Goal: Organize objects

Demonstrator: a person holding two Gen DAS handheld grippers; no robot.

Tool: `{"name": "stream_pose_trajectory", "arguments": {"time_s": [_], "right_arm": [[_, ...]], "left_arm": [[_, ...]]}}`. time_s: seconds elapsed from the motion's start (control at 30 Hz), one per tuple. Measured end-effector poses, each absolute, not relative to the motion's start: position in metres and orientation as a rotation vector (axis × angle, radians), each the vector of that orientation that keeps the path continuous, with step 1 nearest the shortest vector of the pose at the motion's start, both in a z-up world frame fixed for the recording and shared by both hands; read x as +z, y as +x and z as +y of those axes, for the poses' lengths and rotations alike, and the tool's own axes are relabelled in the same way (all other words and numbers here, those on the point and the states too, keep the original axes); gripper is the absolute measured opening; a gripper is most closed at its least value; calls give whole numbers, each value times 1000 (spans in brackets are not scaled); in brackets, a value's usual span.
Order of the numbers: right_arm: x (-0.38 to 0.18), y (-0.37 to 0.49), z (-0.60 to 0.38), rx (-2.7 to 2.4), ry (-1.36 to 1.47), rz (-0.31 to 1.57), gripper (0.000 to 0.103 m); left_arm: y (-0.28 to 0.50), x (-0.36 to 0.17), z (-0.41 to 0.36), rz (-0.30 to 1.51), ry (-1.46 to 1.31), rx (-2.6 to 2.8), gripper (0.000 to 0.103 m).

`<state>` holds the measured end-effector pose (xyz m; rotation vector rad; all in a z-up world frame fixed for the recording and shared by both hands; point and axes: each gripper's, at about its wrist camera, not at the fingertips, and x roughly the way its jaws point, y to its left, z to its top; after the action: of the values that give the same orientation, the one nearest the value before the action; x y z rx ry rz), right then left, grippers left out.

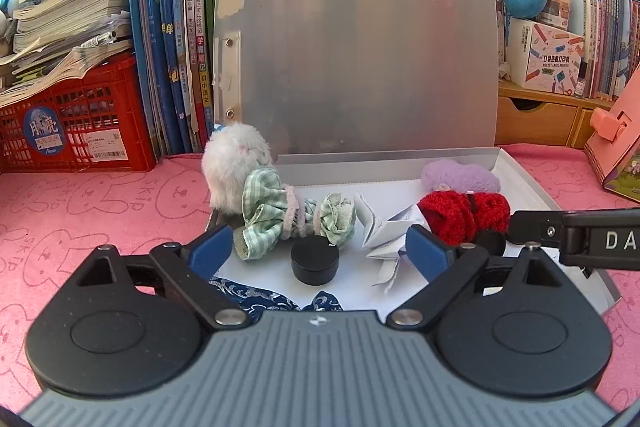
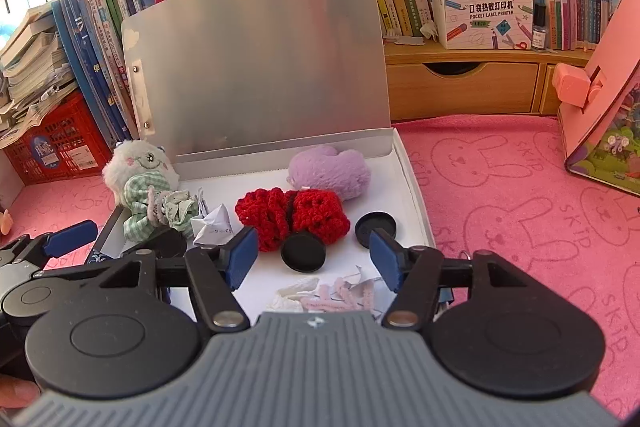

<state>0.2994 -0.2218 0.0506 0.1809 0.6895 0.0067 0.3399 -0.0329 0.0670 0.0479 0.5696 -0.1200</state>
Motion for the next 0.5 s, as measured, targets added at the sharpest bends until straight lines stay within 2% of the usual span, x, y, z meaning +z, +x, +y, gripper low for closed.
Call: {"name": "stream_pose_trajectory", "arguments": {"time_s": [0.17, 0.5], "right_arm": [[54, 289, -225, -9, 172, 676, 87], [59, 263, -228, -35, 147, 640, 87]], "left_arm": [[329, 74, -29, 550, 15, -133, 102], [304, 80, -29, 509, 58, -121, 103]]}}
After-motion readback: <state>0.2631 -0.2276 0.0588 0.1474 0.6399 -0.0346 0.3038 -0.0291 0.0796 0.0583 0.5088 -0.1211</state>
